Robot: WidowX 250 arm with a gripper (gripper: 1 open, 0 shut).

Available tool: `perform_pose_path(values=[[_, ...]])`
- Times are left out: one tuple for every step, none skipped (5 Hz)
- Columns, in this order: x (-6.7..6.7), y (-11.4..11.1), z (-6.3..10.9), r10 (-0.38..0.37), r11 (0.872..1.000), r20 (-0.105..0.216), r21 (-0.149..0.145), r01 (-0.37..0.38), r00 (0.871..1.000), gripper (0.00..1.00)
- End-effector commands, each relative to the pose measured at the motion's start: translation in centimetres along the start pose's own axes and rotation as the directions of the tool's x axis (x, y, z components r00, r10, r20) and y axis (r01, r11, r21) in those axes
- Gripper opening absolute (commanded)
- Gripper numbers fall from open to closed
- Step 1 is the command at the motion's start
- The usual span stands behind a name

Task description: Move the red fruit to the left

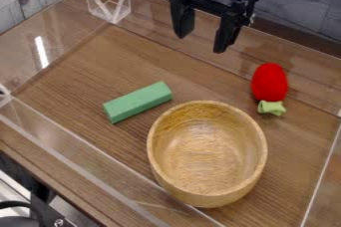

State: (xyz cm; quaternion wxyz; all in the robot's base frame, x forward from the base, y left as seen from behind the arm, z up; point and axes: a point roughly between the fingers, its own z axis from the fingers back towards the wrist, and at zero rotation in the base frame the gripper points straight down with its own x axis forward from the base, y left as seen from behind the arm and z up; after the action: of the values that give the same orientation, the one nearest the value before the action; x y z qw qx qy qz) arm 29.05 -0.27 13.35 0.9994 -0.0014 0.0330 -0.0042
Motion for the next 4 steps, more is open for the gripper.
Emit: perform_pose_path(values=[[0.2,-0.8,-1.1,0.014,1.0,-0.008,-0.011,-0.015,1.0,1.0],[1.4,-3.3,-1.5,-0.009,1.0,0.011,-0.027,0.01,1.0,1.0],[3.1,-6.2,-1.3,-0.037,0.999,0.041,-0.035,0.038,0.998,1.0],[4.3,-8.5,-1.4,-0.064,0.997,0.065,-0.043,0.067,0.996,1.0]])
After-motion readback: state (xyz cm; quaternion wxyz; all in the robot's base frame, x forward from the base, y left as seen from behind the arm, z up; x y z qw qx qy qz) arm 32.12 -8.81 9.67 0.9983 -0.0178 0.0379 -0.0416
